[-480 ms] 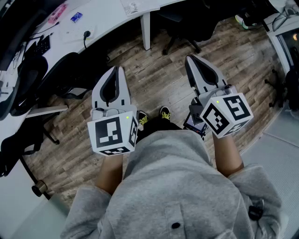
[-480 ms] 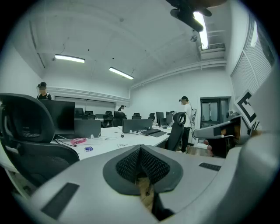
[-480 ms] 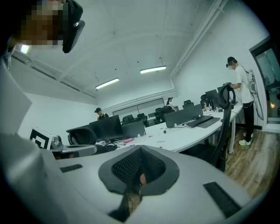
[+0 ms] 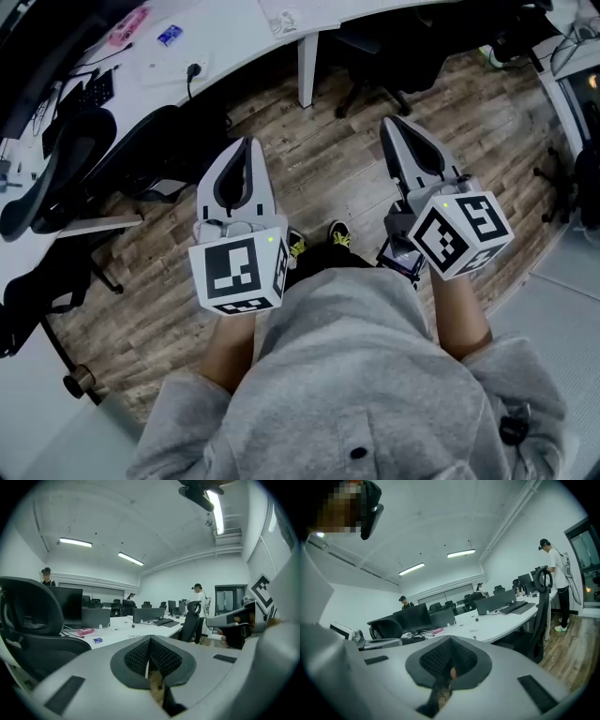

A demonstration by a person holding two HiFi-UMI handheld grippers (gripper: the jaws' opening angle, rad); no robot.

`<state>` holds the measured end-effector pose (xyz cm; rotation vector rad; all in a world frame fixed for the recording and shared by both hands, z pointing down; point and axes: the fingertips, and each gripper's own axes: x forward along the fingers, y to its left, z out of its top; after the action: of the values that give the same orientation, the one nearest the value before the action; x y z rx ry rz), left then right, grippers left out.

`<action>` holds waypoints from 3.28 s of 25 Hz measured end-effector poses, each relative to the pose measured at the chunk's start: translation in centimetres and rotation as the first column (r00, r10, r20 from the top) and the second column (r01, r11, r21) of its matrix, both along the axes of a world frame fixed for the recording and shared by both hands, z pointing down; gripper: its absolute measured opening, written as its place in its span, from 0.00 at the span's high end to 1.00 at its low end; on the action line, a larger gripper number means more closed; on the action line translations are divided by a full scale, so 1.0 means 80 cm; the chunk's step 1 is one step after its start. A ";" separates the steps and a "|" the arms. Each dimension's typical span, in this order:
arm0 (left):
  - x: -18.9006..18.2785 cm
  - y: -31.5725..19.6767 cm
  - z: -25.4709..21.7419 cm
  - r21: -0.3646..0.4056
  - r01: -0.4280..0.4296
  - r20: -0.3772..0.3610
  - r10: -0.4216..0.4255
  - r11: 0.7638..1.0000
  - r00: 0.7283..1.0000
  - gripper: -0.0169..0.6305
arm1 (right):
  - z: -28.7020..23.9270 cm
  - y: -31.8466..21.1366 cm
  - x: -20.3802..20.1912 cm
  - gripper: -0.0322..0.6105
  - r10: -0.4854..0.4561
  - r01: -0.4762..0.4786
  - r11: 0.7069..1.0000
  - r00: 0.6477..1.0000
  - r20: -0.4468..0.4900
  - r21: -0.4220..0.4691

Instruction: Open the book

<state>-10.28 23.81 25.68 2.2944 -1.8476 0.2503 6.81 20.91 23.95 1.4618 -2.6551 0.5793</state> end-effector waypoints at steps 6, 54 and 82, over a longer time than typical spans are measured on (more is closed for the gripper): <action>-0.028 0.003 -0.001 0.008 -0.002 0.000 0.002 1.000 1.000 0.96 | -0.003 0.003 -0.031 0.91 0.006 -0.006 1.000 1.000 0.013 -0.004; 0.014 -0.191 -0.003 0.012 -0.017 0.070 0.016 1.000 0.997 0.96 | 0.005 -0.189 0.020 0.91 0.026 -0.028 0.999 0.999 0.046 0.029; 0.060 -0.291 -0.012 0.002 0.085 0.150 -0.084 0.996 0.985 0.96 | 0.009 -0.308 0.067 0.91 -0.102 0.098 0.994 0.988 0.113 0.041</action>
<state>-5.46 0.52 24.68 2.2440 -2.0078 0.4251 12.19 -3.76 24.68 1.3331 -2.8205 0.6297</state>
